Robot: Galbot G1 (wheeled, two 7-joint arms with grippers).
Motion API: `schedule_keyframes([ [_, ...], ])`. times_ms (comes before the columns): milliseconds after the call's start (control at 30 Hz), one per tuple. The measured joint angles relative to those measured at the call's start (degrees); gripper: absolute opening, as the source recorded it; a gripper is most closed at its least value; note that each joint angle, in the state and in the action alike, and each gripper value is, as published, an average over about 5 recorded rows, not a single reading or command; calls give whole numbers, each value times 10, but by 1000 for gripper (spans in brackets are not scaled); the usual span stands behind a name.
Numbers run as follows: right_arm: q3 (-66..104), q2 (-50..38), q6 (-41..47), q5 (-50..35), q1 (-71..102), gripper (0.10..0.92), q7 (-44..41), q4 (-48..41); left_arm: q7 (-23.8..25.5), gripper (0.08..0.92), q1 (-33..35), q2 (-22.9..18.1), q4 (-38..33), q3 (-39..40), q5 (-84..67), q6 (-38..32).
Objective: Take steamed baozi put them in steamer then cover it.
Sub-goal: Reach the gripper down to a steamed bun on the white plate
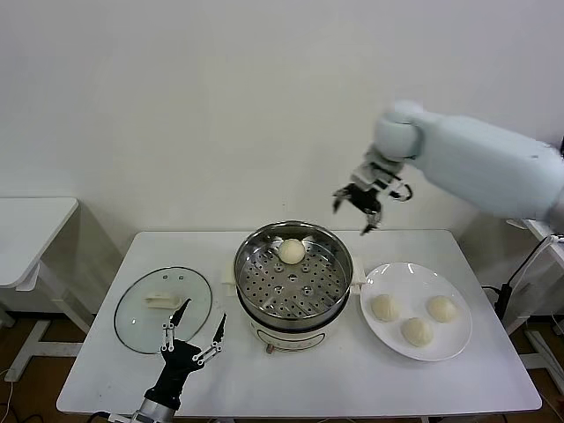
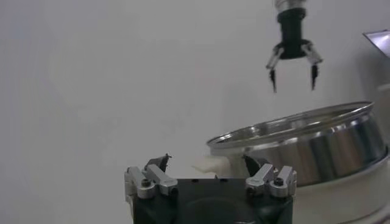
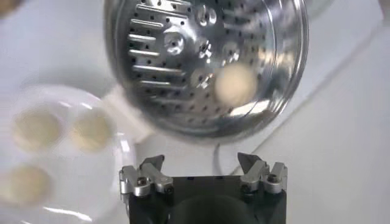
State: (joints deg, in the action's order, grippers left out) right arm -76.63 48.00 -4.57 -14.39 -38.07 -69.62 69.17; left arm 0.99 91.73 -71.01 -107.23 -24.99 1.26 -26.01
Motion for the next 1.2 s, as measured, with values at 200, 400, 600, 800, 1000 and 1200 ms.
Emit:
schedule_keyframes([
  [200, -36, -43, 50, -46, 26, 823, 31, 8, -1, 823, -2, 1, 1, 0, 0, 1],
  [400, -49, -59, 79, -65, 72, 823, 65, 2, -3, 823, -6, 0, 6, 3, 0, 3],
  [600, -47, -59, 95, -70, 118, 823, 91, -14, -3, 823, -6, -1, 8, 3, 0, 3],
  [800, -36, -56, 103, -70, 157, 823, 114, -27, -3, 823, -4, -1, 10, 0, 0, 2],
  [1000, -22, -51, 105, -68, 188, 823, 133, -37, -3, 823, -3, -2, 10, 0, 0, 2],
  [1200, -12, -44, 106, -67, 213, 823, 150, -46, -3, 823, -3, -2, 12, -1, 0, 0],
])
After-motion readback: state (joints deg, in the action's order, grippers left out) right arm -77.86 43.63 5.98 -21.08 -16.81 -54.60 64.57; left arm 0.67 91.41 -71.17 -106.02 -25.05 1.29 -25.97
